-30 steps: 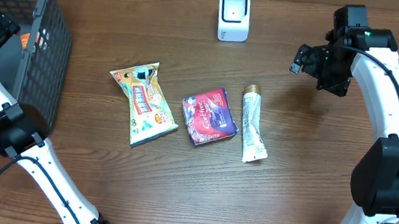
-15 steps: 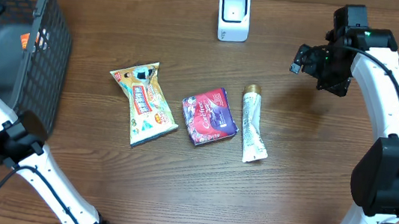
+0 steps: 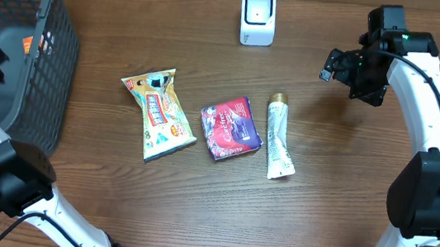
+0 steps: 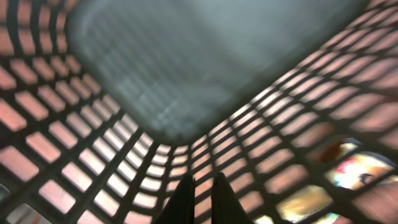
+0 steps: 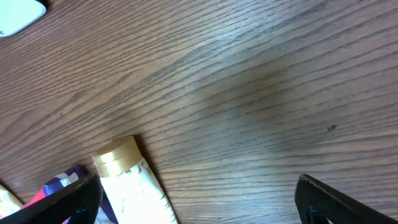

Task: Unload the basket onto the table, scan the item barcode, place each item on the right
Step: 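Reach into the basket and grasp the small orange snack packet with left gripper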

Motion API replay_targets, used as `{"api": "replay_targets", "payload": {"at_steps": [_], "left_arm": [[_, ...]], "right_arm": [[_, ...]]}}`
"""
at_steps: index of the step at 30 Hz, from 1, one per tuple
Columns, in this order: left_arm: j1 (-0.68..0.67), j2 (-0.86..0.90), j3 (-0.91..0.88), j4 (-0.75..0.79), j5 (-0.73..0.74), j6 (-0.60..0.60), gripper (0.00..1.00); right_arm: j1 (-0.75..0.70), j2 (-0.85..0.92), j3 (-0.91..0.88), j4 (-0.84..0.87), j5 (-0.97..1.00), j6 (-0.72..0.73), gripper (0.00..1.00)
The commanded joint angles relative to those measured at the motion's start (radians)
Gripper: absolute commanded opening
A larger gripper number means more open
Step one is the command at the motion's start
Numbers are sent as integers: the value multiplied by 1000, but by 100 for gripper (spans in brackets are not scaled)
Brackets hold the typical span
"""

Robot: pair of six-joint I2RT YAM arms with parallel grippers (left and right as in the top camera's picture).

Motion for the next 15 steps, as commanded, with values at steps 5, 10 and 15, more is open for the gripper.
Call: {"api": "replay_targets", "payload": {"at_steps": [5,10,15], "left_arm": [[-3,-37,-120,-3,-94,-59,4],[9,-158,-172,-3,-143,-97,4],[34,-285,-301,-2,-209,-159,4]], "right_arm": [[0,-27,28,2,7,4,100],[0,-27,28,2,7,4,100],[0,-27,28,2,7,4,100]]}}
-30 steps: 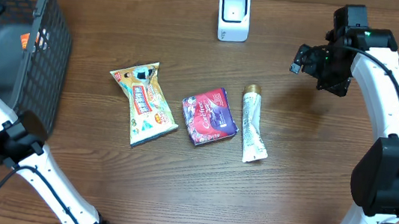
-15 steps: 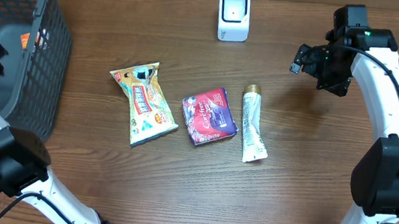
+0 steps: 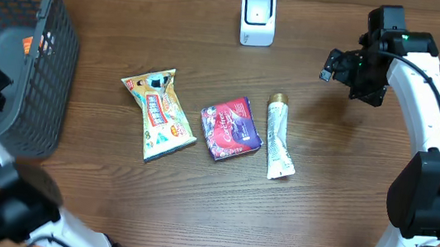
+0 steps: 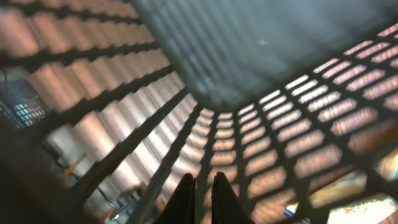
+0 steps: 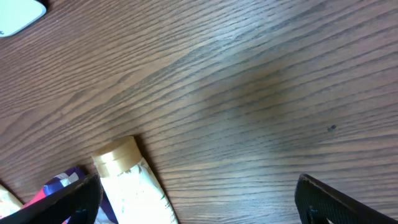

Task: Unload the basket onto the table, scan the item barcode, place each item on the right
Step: 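Reach into the basket and grasp the small orange snack packet with left gripper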

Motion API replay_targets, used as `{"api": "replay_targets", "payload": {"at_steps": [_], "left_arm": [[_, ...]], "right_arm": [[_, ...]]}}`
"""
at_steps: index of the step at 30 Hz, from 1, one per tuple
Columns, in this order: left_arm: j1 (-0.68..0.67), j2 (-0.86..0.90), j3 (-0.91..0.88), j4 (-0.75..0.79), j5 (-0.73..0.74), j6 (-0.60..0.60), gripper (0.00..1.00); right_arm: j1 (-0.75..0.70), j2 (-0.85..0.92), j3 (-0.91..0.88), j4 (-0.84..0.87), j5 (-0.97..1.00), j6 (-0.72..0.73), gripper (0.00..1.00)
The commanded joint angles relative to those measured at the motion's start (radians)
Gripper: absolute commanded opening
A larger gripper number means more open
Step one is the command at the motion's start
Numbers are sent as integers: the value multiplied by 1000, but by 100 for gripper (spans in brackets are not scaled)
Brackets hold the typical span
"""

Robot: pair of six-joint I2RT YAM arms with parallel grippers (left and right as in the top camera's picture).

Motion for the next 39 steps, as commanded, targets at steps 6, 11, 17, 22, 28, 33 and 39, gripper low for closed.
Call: {"api": "replay_targets", "payload": {"at_steps": [6,11,17,22,28,33,39], "left_arm": [[50,-130,-108,-3,-111,-105,4],[50,-174,-166,-4,-65,-90,4],[50,-283,-311,-3,-138,-171,4],[50,-377,-330,-3,-126,-195,4],[50,-475,-330,90,-106,-195,4],[50,-459,-332,344,-62,-194,11],[48,-324,-332,573,98,-194,50]], "right_arm": [[0,-27,28,2,6,4,100],[0,-27,28,2,6,4,100],[0,-27,28,2,6,4,100],[0,-27,28,2,6,4,100],[0,-27,28,2,6,4,100],[0,-27,28,2,6,4,100],[0,-27,28,2,7,4,100]]}}
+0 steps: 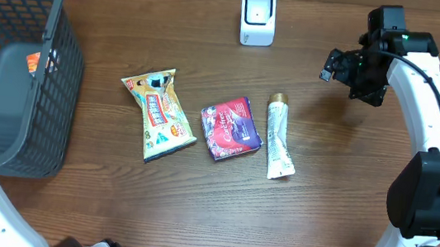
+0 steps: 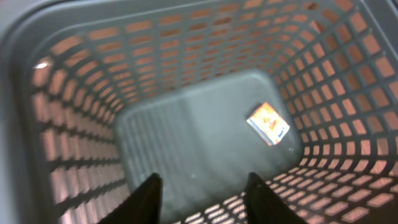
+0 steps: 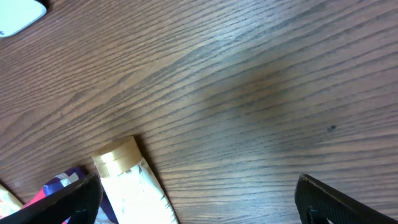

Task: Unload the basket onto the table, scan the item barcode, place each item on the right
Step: 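Reach into the basket and grasp the small orange snack packet with left gripper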

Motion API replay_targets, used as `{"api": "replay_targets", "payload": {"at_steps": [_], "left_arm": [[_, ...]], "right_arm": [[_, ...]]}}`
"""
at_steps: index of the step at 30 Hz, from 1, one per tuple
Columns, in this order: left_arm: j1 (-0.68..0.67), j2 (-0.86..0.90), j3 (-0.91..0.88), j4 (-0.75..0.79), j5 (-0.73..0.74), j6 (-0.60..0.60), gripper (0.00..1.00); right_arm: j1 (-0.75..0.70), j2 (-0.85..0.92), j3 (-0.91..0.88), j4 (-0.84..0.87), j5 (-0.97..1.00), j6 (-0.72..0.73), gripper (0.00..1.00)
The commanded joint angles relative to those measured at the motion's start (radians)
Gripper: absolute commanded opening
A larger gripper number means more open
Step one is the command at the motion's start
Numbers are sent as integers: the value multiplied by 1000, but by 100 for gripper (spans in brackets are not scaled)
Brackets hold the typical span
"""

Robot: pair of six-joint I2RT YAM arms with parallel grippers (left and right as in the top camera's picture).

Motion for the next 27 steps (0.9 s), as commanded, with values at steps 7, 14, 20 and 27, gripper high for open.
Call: {"api": "replay_targets", "payload": {"at_steps": [7,14,20,27], "left_arm": [[-3,297,-11,231,302,21,78],[-16,417,-11,352,411,134,79],[-53,459,-11,405,444,257,84],[-123,535,-11,411,176,348,83]], "right_arm": [[0,-27,28,1,6,5,100],[0,-27,28,1,6,5,100],[0,-27,28,1,6,5,100],[0,-27,28,1,6,5,100]]}}
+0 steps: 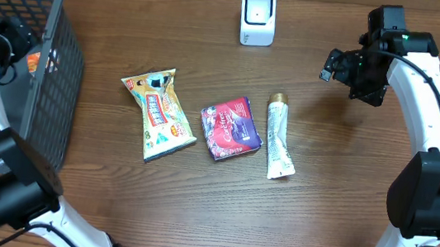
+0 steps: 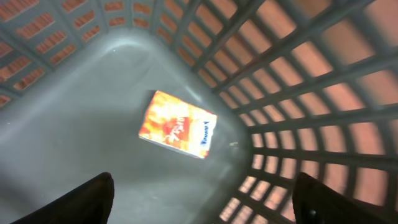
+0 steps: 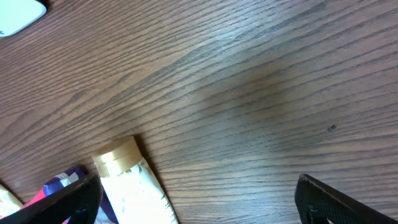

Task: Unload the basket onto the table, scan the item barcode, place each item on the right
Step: 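Reach into the basket and grasp the small orange snack packet with left gripper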

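An orange packet [image 2: 177,124] lies flat on the grey floor of the basket [image 2: 298,81]; in the overhead view it shows through the mesh [image 1: 34,59]. My left gripper [image 2: 205,208] hangs open inside the basket just above the packet, nothing between its fingers [image 2: 78,202]. On the table lie a yellow snack bag [image 1: 157,114], a purple packet [image 1: 230,127] and a white tube [image 1: 279,138] with a gold cap [image 3: 117,155]. The white scanner [image 1: 258,17] stands at the back. My right gripper [image 3: 199,202] is open over bare wood, right of the tube.
The grey mesh basket [image 1: 53,96] fills the table's left end, its walls close around my left gripper [image 1: 12,33]. The right arm [image 1: 412,79] reaches in from the right side. Bare wood lies between the tube and the right arm.
My left gripper has gone from part open high over the basket to wide open low inside it, close over the orange packet. The right arm and the table items have not moved.
My left gripper was shut deep in the basket, close against the mesh wall, at the two oldest moments. Then it was above the basket, part open, with the orange packet lying on the floor. Now it is wide open just over that packet. The right gripper stayed open and still.
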Motion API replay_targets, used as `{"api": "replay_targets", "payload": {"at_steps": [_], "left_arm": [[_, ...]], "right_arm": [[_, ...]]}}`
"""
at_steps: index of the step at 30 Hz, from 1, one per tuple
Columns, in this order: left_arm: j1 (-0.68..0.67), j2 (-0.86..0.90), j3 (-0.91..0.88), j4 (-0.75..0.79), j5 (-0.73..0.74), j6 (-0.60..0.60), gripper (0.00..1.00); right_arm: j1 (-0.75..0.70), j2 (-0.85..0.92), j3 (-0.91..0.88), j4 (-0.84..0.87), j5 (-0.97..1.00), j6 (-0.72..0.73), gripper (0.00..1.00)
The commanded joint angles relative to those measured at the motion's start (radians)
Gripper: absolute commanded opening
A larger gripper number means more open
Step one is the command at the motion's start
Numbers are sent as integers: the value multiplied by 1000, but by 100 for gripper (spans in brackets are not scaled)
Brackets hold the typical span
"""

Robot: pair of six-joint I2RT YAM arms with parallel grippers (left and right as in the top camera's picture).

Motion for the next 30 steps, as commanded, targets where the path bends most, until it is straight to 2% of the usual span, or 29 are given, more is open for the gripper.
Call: {"api": "replay_targets", "payload": {"at_steps": [1,3,15,20,30], "left_arm": [[-29,45,-10,3,-159,117,83],[-40,62,-11,8,-161,150,82],[-40,200,-12,61,-146,175,82],[-40,219,-12,124,-101,240,82],[-41,221,-77,244,-41,242,83]], "right_arm": [[0,-27,28,2,6,5,100],[0,-27,28,2,6,5,100],[0,-27,28,2,6,5,100],[0,-27,28,2,6,5,100],[0,-27,28,2,6,5,100]]}}
